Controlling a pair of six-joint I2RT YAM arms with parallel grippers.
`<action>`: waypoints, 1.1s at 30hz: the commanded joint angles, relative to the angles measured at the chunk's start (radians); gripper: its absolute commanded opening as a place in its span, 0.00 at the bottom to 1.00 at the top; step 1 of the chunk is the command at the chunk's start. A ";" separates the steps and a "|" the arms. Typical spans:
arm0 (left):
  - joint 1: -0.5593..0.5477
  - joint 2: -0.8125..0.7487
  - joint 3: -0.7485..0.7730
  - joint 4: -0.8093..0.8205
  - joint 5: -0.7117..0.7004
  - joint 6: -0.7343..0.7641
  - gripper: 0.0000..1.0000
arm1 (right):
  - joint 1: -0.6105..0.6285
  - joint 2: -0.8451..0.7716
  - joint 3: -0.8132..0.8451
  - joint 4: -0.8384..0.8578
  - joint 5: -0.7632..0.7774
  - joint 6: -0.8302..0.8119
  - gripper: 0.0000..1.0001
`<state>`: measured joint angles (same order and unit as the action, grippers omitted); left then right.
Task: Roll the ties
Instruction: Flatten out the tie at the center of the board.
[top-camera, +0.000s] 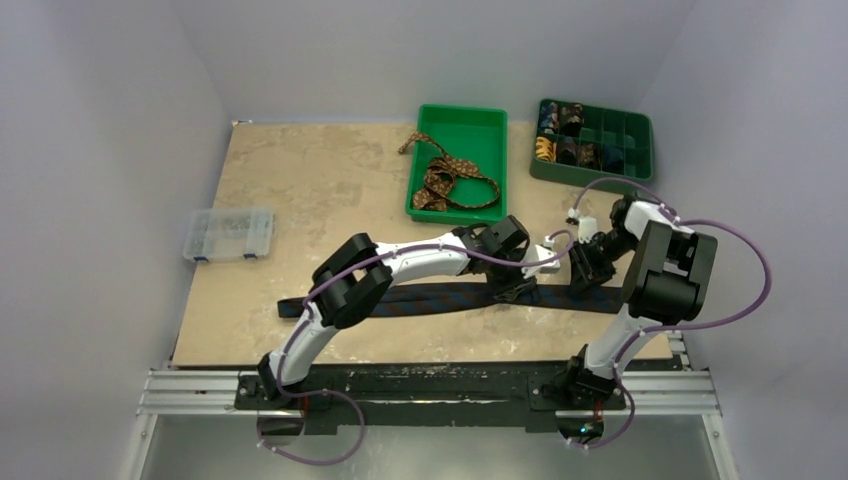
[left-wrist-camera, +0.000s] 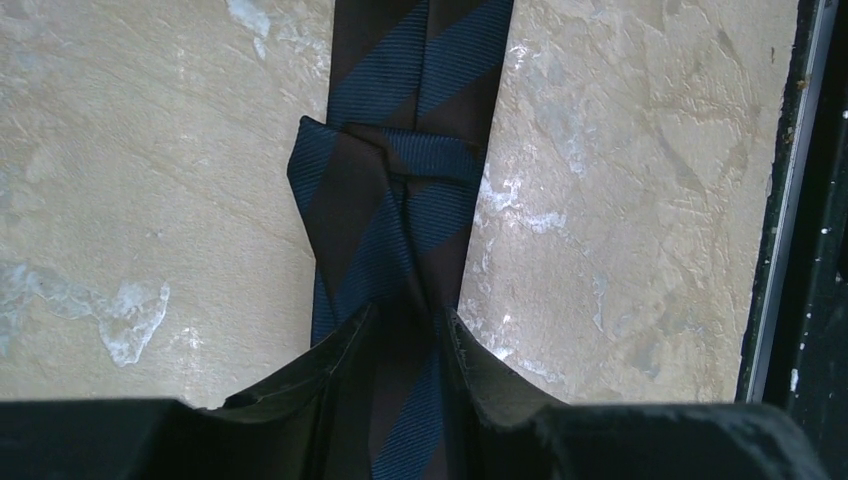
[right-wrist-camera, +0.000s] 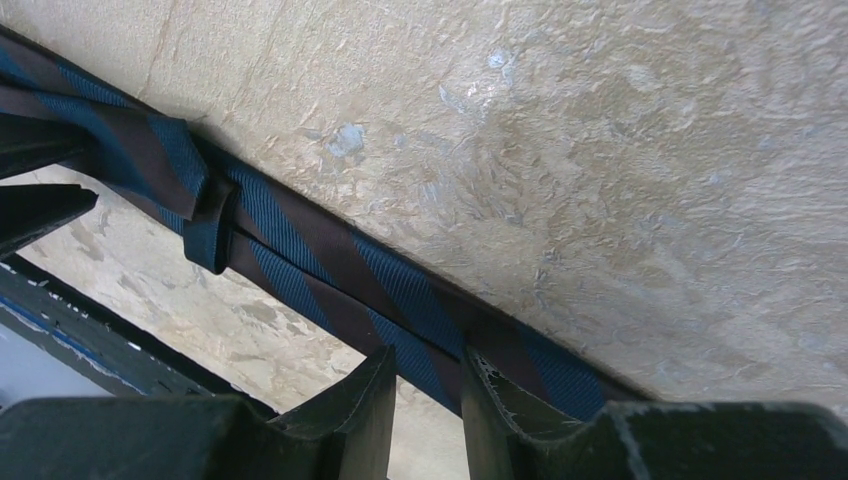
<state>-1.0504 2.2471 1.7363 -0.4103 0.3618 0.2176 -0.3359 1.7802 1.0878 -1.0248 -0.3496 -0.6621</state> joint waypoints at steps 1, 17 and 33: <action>-0.001 0.006 0.008 0.024 -0.026 -0.008 0.25 | -0.002 0.004 0.004 -0.009 0.001 -0.011 0.30; -0.008 -0.117 -0.097 0.037 0.007 0.134 0.00 | -0.002 0.037 0.007 0.005 0.013 -0.021 0.28; -0.014 -0.092 -0.092 0.059 -0.077 0.108 0.35 | -0.002 0.053 0.017 -0.004 0.006 -0.021 0.28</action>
<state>-1.0611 2.1456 1.5879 -0.3820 0.3206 0.3534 -0.3359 1.8130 1.0893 -1.0279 -0.3492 -0.6659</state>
